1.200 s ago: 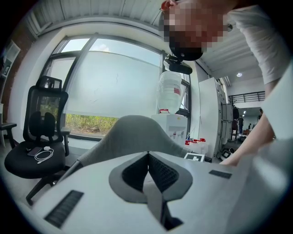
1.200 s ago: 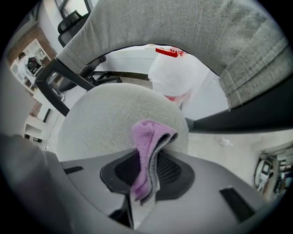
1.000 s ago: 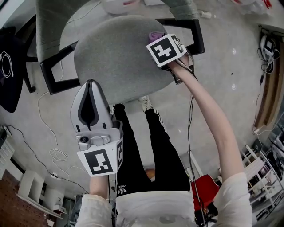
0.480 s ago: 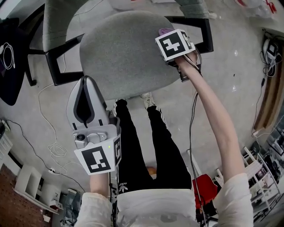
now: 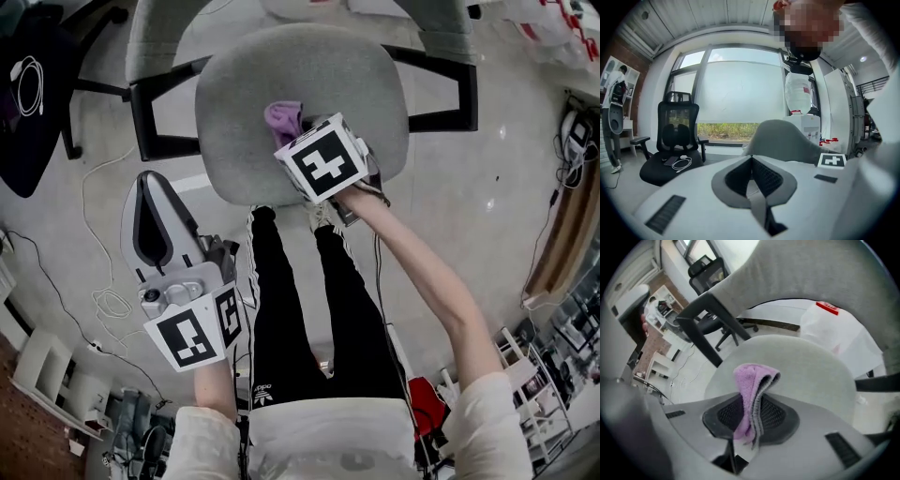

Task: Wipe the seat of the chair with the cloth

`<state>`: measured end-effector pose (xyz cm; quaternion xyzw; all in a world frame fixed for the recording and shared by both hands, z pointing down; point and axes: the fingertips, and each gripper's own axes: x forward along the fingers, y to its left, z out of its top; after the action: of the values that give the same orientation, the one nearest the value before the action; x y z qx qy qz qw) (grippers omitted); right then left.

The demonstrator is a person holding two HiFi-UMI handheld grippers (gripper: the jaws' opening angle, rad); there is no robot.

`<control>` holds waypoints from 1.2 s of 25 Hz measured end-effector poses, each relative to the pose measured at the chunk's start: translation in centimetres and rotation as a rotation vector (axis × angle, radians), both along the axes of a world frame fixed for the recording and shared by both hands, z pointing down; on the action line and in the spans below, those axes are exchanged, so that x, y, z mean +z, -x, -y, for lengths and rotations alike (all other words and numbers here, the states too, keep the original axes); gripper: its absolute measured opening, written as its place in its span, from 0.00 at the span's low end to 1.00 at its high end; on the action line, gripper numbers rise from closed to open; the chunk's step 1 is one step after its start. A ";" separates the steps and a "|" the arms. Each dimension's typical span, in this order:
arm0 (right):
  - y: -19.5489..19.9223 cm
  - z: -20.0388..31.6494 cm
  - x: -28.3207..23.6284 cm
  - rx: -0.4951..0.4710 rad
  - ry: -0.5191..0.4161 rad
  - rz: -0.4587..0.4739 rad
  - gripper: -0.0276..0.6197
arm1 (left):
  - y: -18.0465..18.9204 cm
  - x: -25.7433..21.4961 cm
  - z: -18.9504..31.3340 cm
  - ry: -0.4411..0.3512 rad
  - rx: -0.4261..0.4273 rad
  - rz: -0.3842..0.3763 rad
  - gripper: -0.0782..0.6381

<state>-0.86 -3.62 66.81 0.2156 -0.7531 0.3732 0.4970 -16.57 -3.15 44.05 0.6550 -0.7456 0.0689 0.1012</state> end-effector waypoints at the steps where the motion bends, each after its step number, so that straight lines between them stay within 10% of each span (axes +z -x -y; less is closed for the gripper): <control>1: 1.7 -1.3 0.3 -0.037 0.011 0.009 0.18 | 0.6 0.0 -0.2 0.000 -0.013 0.001 0.13; 16: 14.2 -9.4 3.9 -0.077 0.166 0.093 0.18 | 4.7 0.8 -2.4 0.005 -0.064 -0.035 0.13; 30: 3.9 -6.8 4.0 0.012 0.082 0.045 0.18 | -0.9 1.2 0.5 0.006 0.054 -0.041 0.13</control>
<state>-4.76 3.13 70.82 0.1913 -0.7468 0.4115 0.4861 -15.64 -3.63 45.26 0.6759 -0.7252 0.0605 0.1168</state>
